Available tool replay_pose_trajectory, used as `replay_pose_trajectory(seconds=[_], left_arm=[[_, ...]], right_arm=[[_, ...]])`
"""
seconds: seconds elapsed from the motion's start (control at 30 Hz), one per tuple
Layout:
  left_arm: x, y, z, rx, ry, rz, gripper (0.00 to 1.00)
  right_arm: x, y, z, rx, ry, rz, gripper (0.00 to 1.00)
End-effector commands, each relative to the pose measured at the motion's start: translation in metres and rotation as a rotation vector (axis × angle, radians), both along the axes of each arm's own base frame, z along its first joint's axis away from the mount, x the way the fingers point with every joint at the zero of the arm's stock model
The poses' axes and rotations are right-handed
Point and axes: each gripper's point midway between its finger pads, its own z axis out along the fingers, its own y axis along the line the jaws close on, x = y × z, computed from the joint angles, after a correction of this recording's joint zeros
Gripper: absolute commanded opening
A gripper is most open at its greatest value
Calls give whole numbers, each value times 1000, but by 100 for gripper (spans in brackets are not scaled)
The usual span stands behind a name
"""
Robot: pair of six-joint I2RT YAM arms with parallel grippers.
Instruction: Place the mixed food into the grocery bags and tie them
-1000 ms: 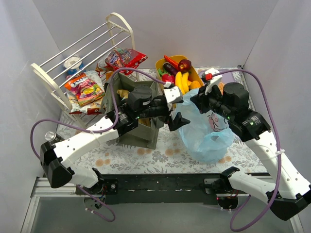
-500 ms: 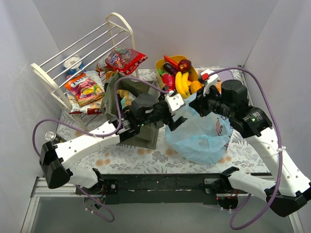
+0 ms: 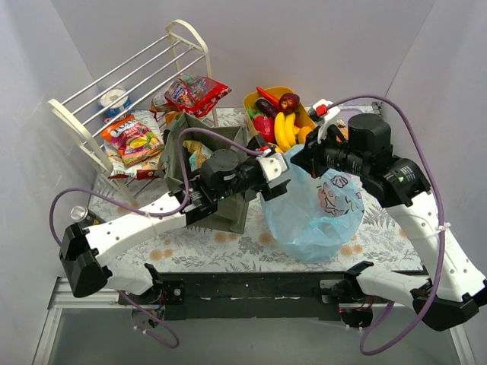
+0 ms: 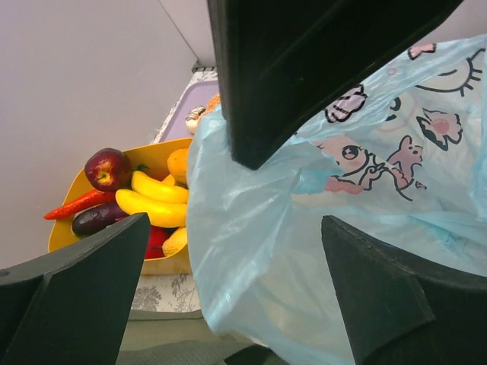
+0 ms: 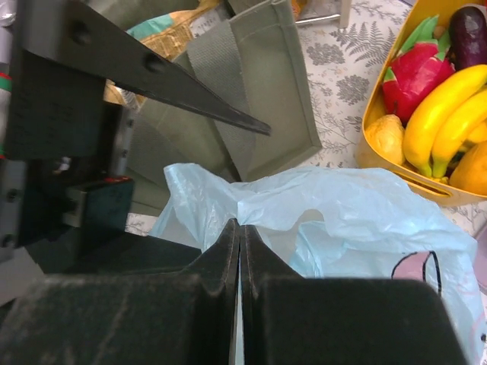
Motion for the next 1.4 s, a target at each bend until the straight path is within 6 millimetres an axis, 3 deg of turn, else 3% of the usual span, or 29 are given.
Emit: replay_pose_trajectory(seconds=[0.0,0.03,0.07,0.13,0.17,0.23,0.3,0.37,0.4,0.43,0.5,0.53,0.57,0.6,0.73,0.8,0.93,1.2,1.37], left_arm=[[1,-12,22,-43,-30,-28,88],[1,-15,18,-43,-16,-38,77],[0,-17,17,-49,-3,-41,59],[4,-17,8,-62,50,-21,33],[6,-16,3,-66,77,-7,9],[18,-9,-9,-87,180,57,0],[28,-3,-11,-113,264,103,0],[34,6,-22,-154,413,157,0],[34,8,-21,-178,450,171,0],[34,10,-22,-199,476,185,0],[36,13,-21,-261,545,234,0],[36,14,-20,-275,569,242,0],[35,14,-18,-304,610,248,0],[35,14,-19,-314,630,253,0],[33,11,-21,-343,712,270,0],[30,9,-22,-347,735,256,0],[30,6,-24,-345,749,251,0],[28,7,-18,-355,756,243,0],[26,9,-22,-357,768,241,0]], right_arm=[[-13,10,22,53,1,85,1],[-13,12,21,52,12,91,1],[-11,11,21,49,11,86,1],[-5,8,27,39,0,49,1],[-3,7,29,36,-5,36,1],[1,4,44,39,-32,11,1],[3,1,54,48,-50,-9,5],[8,-6,61,55,-55,-72,18],[9,-8,61,57,-52,-95,40],[9,-12,60,59,-49,-118,50],[10,-11,47,76,-9,-142,66],[2,-11,48,95,-19,-117,69],[4,-5,30,94,-12,-92,72],[-5,-7,32,113,-40,-68,77],[-14,1,7,108,-49,15,81],[-7,3,-3,106,-70,8,81],[8,2,0,100,-186,-11,81],[44,1,-20,-21,-241,-74,68],[49,2,-10,-34,-284,-66,54]])
